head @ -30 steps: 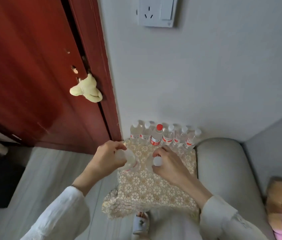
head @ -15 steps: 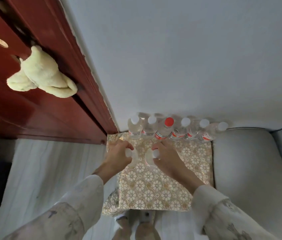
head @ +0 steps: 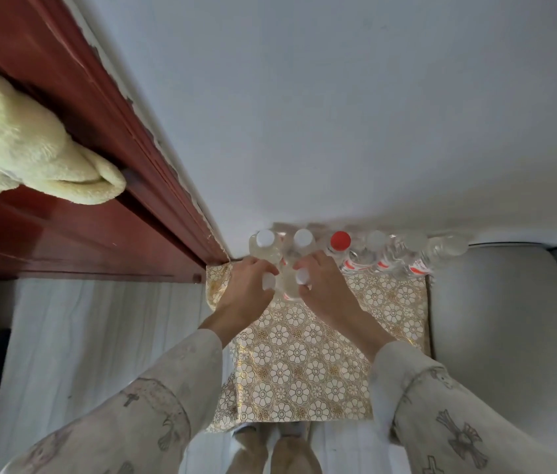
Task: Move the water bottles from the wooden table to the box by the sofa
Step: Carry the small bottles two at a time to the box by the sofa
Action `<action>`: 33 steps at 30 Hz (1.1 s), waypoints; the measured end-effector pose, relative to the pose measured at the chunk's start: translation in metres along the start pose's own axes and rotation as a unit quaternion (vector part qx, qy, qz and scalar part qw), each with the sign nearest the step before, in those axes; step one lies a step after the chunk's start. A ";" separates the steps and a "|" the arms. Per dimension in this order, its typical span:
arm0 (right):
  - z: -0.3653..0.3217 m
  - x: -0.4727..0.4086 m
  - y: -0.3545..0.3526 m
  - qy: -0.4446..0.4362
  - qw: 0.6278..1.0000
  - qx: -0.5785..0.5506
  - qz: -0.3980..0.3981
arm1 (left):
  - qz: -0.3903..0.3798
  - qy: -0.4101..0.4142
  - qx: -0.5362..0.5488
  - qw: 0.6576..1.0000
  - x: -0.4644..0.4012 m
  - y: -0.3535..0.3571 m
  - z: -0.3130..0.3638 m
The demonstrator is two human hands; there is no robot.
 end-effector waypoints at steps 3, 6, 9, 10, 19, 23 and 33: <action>0.001 0.000 0.002 0.003 1.000 -0.006 0.009 | 0.001 -0.002 -0.002 1.000 -0.002 0.000 0.001; 0.001 0.004 0.001 0.021 0.999 -0.040 0.010 | 0.001 -0.012 0.009 1.000 0.002 -0.002 0.004; -0.001 0.011 -0.005 0.046 0.995 -0.084 -0.016 | -0.003 -0.024 0.050 0.998 0.010 -0.009 0.009; -0.003 0.015 -0.008 0.052 0.994 -0.092 -0.025 | -0.009 -0.026 0.057 0.998 0.013 -0.012 0.012; -0.069 0.065 -0.066 0.055 0.991 -0.115 0.036 | 0.032 -0.029 0.081 0.996 0.089 -0.076 0.034; -0.123 0.090 -0.093 -0.027 0.988 -0.150 0.017 | 0.102 -0.045 0.137 0.984 0.156 -0.121 0.027; -0.247 0.163 -0.094 -0.281 0.930 -0.123 -0.202 | 0.397 -0.123 0.223 0.882 0.348 -0.149 0.027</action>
Point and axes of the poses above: each hand's wrist, its own x-axis away from the middle knuckle, its own y-axis out of the palm, z = x × y, the point moved 2 cm from there along -x, towards the middle knuckle, and after that the axes turned 1 degree about -x, right-handed, at the moved point
